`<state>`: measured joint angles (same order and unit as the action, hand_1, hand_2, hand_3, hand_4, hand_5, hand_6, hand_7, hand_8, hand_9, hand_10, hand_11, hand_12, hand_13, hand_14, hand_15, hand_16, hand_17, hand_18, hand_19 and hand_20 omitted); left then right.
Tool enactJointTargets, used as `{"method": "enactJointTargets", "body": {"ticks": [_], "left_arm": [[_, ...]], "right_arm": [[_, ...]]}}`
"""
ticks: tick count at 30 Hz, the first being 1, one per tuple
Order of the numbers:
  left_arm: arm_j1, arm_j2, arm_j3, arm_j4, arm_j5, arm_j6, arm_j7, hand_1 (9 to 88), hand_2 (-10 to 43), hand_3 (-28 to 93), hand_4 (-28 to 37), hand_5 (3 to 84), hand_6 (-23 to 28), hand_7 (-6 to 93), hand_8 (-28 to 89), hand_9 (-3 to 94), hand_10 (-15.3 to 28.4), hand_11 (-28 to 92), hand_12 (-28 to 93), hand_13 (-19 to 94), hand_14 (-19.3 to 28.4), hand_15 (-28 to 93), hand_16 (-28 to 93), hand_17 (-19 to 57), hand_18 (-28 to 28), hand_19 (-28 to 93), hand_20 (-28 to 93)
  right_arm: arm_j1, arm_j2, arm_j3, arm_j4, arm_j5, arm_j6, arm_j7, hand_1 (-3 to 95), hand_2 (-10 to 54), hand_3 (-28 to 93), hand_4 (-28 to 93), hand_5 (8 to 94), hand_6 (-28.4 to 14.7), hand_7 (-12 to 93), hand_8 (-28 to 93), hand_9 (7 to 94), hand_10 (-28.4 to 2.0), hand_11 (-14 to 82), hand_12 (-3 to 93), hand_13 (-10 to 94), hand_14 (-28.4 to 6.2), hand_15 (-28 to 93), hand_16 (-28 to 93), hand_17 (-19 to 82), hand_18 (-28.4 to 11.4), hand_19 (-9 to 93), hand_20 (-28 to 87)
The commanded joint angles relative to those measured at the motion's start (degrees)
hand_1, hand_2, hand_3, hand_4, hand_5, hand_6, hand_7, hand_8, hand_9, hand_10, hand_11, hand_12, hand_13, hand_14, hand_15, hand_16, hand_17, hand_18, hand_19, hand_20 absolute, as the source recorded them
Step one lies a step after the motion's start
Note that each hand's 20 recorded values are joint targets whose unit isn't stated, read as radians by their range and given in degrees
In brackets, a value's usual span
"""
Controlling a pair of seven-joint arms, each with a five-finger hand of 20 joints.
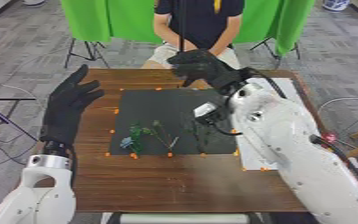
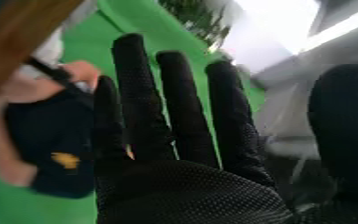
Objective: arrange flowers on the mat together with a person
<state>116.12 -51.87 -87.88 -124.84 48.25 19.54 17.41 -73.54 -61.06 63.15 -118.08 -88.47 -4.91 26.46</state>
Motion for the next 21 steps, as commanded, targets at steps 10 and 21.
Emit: {"method": "enactJointTargets", "body": {"ticks": [10,21], "left_arm": [[2.1,0.21,0.36,2.30,-1.08,0.59,2.11,20.0,6.7,78,-28.3,31.8,0.5,10.1,-10,34.7,16.5,20,9,26,25.1,46,-9,-9.2,23.3,44,11],[3.6,-1.01,0.20,2.68,-1.11,-0.54,2.40,19.3,6.1,78,-28.3,33.9,2.4,10.0,-9,35.6,17.3,23,9,26,25.4,47,-8,-9.1,23.5,44,12]], "right_arm": [[-29.8,-1.7,26.1,-0.6,27.7,0.1,-13.1,14.5,8.1,74,-28,34.9,3.3,11,-11,38.0,-13.7,7.3,13.9,30,-19.0,28,13,-1,-18.2,43,14],[-33.5,-5.7,26.9,-0.1,27.1,4.6,-16.0,13.4,6.9,76,-28,35.7,3.8,11,-11,38.9,-13.4,7.0,14.3,32,-19.2,27,15,0,-18.8,43,16]]}}
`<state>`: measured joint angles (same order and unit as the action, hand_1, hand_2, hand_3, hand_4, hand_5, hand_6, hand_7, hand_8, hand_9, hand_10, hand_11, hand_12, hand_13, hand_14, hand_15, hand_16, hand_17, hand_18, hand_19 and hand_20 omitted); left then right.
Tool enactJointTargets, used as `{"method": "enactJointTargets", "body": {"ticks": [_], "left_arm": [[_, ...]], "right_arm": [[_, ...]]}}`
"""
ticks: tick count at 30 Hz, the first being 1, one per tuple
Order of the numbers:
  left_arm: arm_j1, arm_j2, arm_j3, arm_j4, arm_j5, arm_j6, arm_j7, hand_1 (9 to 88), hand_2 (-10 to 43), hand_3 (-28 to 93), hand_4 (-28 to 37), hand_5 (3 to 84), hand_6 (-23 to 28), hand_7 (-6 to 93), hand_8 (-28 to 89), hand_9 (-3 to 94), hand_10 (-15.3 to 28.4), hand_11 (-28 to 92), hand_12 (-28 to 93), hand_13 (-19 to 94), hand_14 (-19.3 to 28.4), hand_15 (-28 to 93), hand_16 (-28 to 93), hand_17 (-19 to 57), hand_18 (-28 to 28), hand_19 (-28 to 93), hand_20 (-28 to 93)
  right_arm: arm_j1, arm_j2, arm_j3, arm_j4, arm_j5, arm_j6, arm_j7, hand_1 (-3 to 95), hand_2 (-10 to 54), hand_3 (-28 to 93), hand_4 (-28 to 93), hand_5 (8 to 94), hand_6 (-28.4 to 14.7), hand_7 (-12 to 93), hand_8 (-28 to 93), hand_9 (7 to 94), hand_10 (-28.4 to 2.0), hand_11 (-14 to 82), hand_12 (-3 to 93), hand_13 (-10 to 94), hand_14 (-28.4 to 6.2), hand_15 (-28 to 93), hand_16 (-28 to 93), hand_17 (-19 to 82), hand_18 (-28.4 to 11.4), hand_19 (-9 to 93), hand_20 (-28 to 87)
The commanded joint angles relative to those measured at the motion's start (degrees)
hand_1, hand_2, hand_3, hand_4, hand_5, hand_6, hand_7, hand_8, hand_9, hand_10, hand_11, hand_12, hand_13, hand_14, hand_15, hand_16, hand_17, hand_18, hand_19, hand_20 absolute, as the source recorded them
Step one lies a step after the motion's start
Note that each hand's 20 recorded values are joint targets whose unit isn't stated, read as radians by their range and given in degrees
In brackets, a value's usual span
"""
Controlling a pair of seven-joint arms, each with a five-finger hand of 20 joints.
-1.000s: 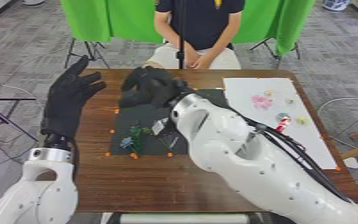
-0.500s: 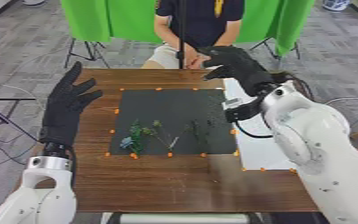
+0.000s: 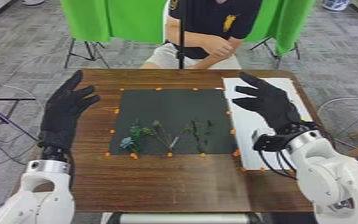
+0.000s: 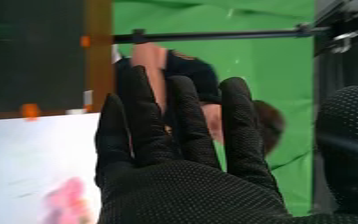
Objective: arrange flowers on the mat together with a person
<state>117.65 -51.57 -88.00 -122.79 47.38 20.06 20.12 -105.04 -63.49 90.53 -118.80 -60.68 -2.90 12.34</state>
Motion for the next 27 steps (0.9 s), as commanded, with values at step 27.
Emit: {"method": "enactJointTargets", "body": {"ticks": [27], "left_arm": [[3.5,-0.07,1.01,0.61,-1.72,0.06,1.20,19.3,6.0,78,-28.3,32.5,2.1,10.0,-9,35.0,16.8,20,9,27,24.8,44,-8,-8.8,23.8,44,12]], "right_arm": [[-4.7,-1.8,0.9,0.7,-0.9,3.3,-2.6,12.8,6.5,77,-28,36.0,4.2,11,-11,39.8,-13.3,6.7,14.2,33,-19.2,27,16,0,-18.8,42,17]]}}
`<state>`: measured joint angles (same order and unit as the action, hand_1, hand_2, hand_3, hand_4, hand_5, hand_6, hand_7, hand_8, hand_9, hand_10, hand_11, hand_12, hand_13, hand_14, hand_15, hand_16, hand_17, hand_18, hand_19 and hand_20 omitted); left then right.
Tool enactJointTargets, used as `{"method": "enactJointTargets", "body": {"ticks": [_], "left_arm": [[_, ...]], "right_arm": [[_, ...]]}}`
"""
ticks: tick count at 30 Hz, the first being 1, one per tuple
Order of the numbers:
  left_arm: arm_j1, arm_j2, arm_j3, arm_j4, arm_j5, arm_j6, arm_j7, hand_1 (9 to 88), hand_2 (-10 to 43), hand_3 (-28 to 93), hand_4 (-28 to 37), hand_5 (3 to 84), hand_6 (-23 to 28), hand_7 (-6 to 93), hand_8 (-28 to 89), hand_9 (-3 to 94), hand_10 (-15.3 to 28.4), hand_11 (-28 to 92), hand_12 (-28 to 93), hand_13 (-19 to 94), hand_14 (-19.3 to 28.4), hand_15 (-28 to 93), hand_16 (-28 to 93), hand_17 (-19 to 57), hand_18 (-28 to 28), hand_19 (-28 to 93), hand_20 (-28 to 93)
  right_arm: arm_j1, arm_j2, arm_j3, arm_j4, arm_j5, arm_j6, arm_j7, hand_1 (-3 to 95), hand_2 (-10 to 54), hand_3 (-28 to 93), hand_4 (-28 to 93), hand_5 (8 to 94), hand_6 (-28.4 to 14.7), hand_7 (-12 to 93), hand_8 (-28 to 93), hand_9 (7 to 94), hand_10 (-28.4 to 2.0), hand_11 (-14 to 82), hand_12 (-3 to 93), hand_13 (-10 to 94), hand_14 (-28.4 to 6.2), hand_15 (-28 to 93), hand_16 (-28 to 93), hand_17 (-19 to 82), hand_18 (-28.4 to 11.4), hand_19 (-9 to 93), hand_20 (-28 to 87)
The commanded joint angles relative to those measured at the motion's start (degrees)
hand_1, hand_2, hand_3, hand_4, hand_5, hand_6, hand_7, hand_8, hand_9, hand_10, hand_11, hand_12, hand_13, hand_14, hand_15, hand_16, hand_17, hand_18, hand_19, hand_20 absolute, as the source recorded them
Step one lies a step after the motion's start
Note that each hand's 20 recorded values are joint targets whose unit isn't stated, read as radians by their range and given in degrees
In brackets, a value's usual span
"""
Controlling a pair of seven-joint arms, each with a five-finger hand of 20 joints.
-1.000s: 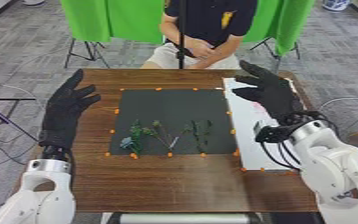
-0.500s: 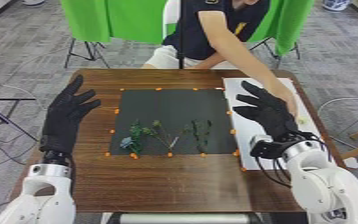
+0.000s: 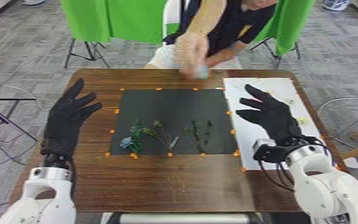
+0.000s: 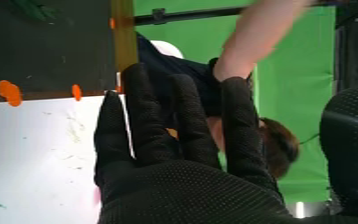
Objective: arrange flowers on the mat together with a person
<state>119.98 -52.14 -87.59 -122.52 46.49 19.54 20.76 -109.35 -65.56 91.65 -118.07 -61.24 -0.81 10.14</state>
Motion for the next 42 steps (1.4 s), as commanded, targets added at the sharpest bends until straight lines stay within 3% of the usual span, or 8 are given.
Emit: {"method": "enactJointTargets", "body": {"ticks": [1,5,12,25,28,36,42], "left_arm": [[1.1,0.35,0.57,0.37,-0.76,0.56,0.46,19.4,6.1,78,-28.3,32.5,2.1,10.0,-9,35.0,16.9,21,9,27,24.8,44,-8,-8.8,23.8,44,12],[1.2,0.50,0.71,0.21,-0.84,0.78,0.64,19.5,6.1,78,-28.3,32.5,2.3,10.2,-9,35.1,16.9,21,9,27,24.8,44,-8,-8.8,23.7,44,12],[1.0,-0.14,0.52,0.31,-0.43,0.35,-0.32,19.7,6.0,78,-28.3,32.4,2.6,10.6,-10,35.1,17.1,21,9,26,25.1,45,-8,-8.8,23.6,44,12],[1.6,0.06,1.01,0.15,-0.47,0.51,0.02,19.7,5.9,79,-28.3,32.5,2.8,10.6,-10,35.2,17.2,22,9,26,25.3,47,-8,-8.7,23.5,45,12],[1.4,-0.34,0.89,0.18,-0.15,0.12,-0.63,19.8,5.9,79,-28.3,32.5,2.8,10.6,-10,35.2,17.3,22,9,26,25.3,47,-8,-8.7,23.5,45,12],[1.5,0.09,1.37,0.14,-0.53,0.56,-0.14,19.9,5.9,79,-28.3,32.5,2.8,10.7,-10,35.2,17.3,22,9,26,25.3,47,-9,-8.7,23.5,45,12],[1.1,0.45,1.76,0.15,-0.63,0.77,0.35,20.1,5.9,79,-28.3,32.5,2.8,10.8,-10,35.2,17.3,22,9,26,25.4,47,-9,-8.7,23.5,45,12]], "right_arm": [[-0.3,0.3,-0.3,0.0,-0.4,1.2,-0.3,12.8,6.5,77,-28,36.0,4.2,11,-11,39.9,-13.3,6.7,14.3,33,-19.2,27,16,0,-18.8,42,17],[-0.3,0.3,-0.2,0.1,-0.6,1.2,-0.2,12.7,6.4,77,-28,36.1,4.2,11,-11,39.9,-13.3,6.8,14.2,33,-19.2,27,16,0,-18.8,42,17],[-0.4,0.4,-0.3,0.0,-0.5,1.6,0.1,12.9,6.4,77,-28,36.2,4.2,11,-11,40.2,-13.5,7.0,14.3,33,-19.1,27,16,0,-18.8,42,18],[-0.7,0.2,0.0,0.0,-0.8,1.3,0.3,13.0,6.3,77,-28,36.6,4.1,12,-11,40.9,-13.6,7.6,14.3,34,-19.1,29,16,0,-19.0,43,18],[-0.7,0.2,0.0,-0.1,-0.8,1.4,0.5,13.0,6.3,77,-28,36.6,4.0,12,-11,41.1,-13.6,7.8,14.3,35,-19.1,30,16,0,-19.0,43,18],[-0.5,0.9,0.5,-0.3,-1.5,1.8,0.4,13.1,6.2,77,-28,36.8,4.1,12,-11,41.6,-13.7,8.3,14.3,35,-19.0,31,15,0,-19.1,44,18],[0.1,5.6,0.9,-0.8,-9.9,7.8,-0.1,14.6,5.0,78,-28,41.6,2.7,15,-12,47.5,-15.5,18.5,15.9,42,-18.0,46,13,6,-20.3,54,23]]}}
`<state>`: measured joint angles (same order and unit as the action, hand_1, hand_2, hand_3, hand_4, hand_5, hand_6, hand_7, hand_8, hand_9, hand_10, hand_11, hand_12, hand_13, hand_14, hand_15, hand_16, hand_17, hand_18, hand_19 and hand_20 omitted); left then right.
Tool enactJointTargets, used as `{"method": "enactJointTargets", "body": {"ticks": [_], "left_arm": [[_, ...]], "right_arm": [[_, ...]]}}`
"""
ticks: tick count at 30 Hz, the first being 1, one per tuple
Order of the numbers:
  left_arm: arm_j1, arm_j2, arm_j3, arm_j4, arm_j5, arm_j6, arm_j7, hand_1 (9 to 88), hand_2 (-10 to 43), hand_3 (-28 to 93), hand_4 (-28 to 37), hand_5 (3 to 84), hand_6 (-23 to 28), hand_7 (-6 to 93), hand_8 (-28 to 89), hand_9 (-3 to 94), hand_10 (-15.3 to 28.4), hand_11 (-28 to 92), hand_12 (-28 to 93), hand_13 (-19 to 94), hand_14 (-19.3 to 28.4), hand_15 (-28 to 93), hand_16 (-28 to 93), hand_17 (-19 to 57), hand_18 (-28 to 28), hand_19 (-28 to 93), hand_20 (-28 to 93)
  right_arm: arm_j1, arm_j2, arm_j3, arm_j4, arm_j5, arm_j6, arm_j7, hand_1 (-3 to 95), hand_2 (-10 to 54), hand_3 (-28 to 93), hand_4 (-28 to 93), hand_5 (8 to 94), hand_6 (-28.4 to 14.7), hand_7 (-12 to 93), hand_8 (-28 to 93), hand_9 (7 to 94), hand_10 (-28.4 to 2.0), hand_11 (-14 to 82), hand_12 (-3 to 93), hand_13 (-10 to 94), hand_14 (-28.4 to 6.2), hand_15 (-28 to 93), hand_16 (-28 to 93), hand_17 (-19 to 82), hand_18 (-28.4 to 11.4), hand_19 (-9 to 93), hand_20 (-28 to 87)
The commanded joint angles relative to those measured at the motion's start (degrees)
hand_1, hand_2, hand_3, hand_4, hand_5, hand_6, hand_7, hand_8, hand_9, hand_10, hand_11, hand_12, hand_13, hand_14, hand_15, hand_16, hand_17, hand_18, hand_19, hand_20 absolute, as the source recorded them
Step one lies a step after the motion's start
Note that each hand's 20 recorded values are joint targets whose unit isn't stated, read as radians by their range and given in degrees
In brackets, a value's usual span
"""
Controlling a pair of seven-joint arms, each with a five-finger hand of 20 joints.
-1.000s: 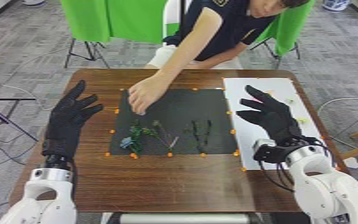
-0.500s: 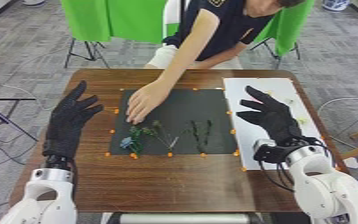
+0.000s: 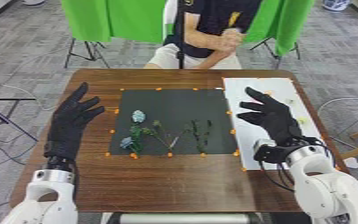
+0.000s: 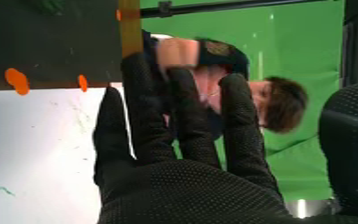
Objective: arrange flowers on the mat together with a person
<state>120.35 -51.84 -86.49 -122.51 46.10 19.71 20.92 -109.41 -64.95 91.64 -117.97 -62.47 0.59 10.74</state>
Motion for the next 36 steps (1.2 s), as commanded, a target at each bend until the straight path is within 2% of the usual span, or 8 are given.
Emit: {"method": "enactJointTargets", "body": {"ticks": [1,5,8,14,22,24,29,36], "left_arm": [[0.8,0.34,0.75,0.10,-0.32,0.76,0.39,20.0,5.8,79,-28.3,32.5,2.8,10.7,-10,35.2,17.3,22,9,26,25.4,47,-9,-8.7,23.5,45,12],[0.6,0.59,1.05,0.26,-0.37,1.19,0.68,20.0,5.9,79,-28.3,32.5,2.8,10.8,-10,35.3,17.4,23,9,26,25.4,47,-9,-8.7,23.5,45,12],[0.7,0.74,1.14,0.27,-0.66,1.12,1.02,20.0,5.9,79,-28.3,32.5,2.9,10.8,-10,35.3,17.4,23,9,26,25.3,47,-9,-8.7,23.5,45,12],[0.5,1.30,1.50,0.32,-1.04,1.32,1.98,20.1,5.8,79,-28.3,32.5,2.9,10.9,-10,35.3,17.4,23,9,26,25.5,47,-9,-8.7,23.5,45,12],[-0.1,1.00,1.48,0.38,-0.92,1.02,1.77,20.3,5.9,79,-28.3,32.5,3.0,10.9,-10,35.4,17.5,23,9,26,25.5,47,-9,-8.7,23.7,46,13],[-0.3,1.06,1.75,0.42,-0.95,1.25,1.88,20.5,5.8,79,-28.3,32.4,2.9,10.9,-10,35.4,17.5,23,9,26,25.5,48,-9,-8.7,23.7,46,13],[-0.6,1.19,2.02,0.43,-1.24,1.50,2.27,20.9,5.8,79,-28.3,32.1,2.7,11.1,-10,35.2,17.4,23,9,26,25.5,48,-9,-8.7,23.7,46,13],[-0.9,0.71,1.90,0.45,-0.76,1.05,1.65,21.2,5.7,79,-28.3,31.6,2.6,11.6,-10,35.1,17.5,23,9,26,25.5,48,-9,-8.6,23.6,46,13]], "right_arm": [[0.2,5.8,1.3,-0.8,-10.5,7.4,-0.1,15.1,4.5,78,-28,41.7,2.6,15,-12,47.9,-15.8,20.0,16.1,43,-17.8,49,13,7,-20.3,55,24],[1.6,10.5,0.5,-0.4,-19.2,15.4,4.8,17.1,3.4,78,-28,42.1,2.1,15,-12,49.4,-16.2,25.2,16.5,46,-17.6,55,11,11,-21.3,61,25],[1.0,13.5,1.8,0.7,-23.7,17.3,6.6,18.7,2.7,77,-27,42.6,1.8,16,-12,50.5,-15.4,27.4,16.4,49,-16.8,57,11,13,-22.3,64,25],[1.3,18.8,3.1,4.1,-30.2,16.7,11.1,19.6,1.5,77,-26,43.1,1.4,16,-12,51.3,-15.0,28.7,15.7,51,-16.3,59,10,16,-23.3,67,24],[5.9,23.9,-2.0,10.3,-42.7,14.8,18.8,20.5,0.5,77,-26,43.4,1.6,16,-12,51.0,-14.6,28.5,15.5,52,-15.8,59,10,16,-23.2,68,23],[7.2,25.1,-4.7,12.5,-47.1,15.8,19.4,21.0,0.1,78,-25,43.8,1.7,16,-12,51.1,-14.5,28.6,15.4,52,-15.7,60,10,17,-23.0,69,23],[12.0,26.7,-10.8,17.0,-55.6,12.9,23.1,21.9,-0.7,78,-25,44.1,1.8,17,-12,52.4,-14.1,29.5,15.5,54,-15.0,61,10,19,-22.9,70,22],[13.2,27.6,-13.7,19.8,-64.0,5.9,23.9,25.5,-4.4,79,-25,47.1,2.5,19,-13,52.8,-13.8,29.1,15.1,55,-13.6,60,10,19,-22.8,70,20]]}}
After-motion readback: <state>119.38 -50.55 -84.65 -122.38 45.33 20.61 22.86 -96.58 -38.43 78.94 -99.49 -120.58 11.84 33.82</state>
